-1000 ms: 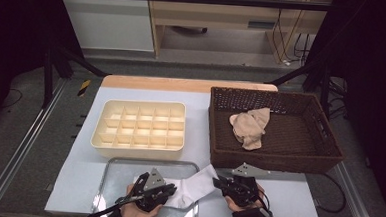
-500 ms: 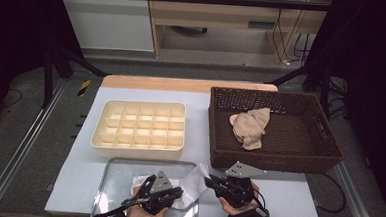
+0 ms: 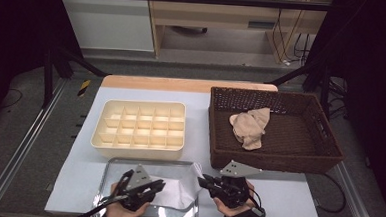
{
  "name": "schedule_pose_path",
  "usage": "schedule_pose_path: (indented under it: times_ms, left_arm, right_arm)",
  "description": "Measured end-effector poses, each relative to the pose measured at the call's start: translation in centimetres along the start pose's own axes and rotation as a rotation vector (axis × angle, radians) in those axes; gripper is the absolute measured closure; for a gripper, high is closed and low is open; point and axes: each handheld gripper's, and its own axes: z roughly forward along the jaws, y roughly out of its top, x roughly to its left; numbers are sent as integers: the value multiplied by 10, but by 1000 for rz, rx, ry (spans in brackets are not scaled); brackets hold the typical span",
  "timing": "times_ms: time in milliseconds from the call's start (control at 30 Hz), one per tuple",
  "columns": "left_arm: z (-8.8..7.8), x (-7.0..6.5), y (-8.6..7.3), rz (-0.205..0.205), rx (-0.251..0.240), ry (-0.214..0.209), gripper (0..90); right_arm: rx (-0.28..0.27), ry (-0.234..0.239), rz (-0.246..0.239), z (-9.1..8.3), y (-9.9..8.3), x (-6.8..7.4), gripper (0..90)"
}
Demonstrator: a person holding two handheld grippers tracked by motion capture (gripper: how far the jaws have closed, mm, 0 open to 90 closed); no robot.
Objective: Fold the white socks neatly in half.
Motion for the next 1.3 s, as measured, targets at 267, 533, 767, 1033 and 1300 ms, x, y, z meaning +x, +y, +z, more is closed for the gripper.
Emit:
schedule_pose_path:
  times_ms: [267, 533, 767, 1033, 1300]
  left_arm:
    - [-39, 40, -38, -103, 11, 113, 825]
    - [-31, 40, -51, -91, 63, 133, 831]
    - [-29, 40, -52, -79, 67, 138, 836]
    - [-28, 40, -53, -76, 76, 130, 854]
    - [-29, 41, -53, -77, 73, 133, 856]
  right_arm:
    - [-3, 45, -30, 18, 13, 19, 810]
    - [35, 87, -75, 59, 24, 52, 808]
    - [87, 76, -104, 91, 19, 66, 805]
    - [147, 76, -133, 127, 15, 84, 788]
    - [183, 119, -146, 140, 8, 91, 705]
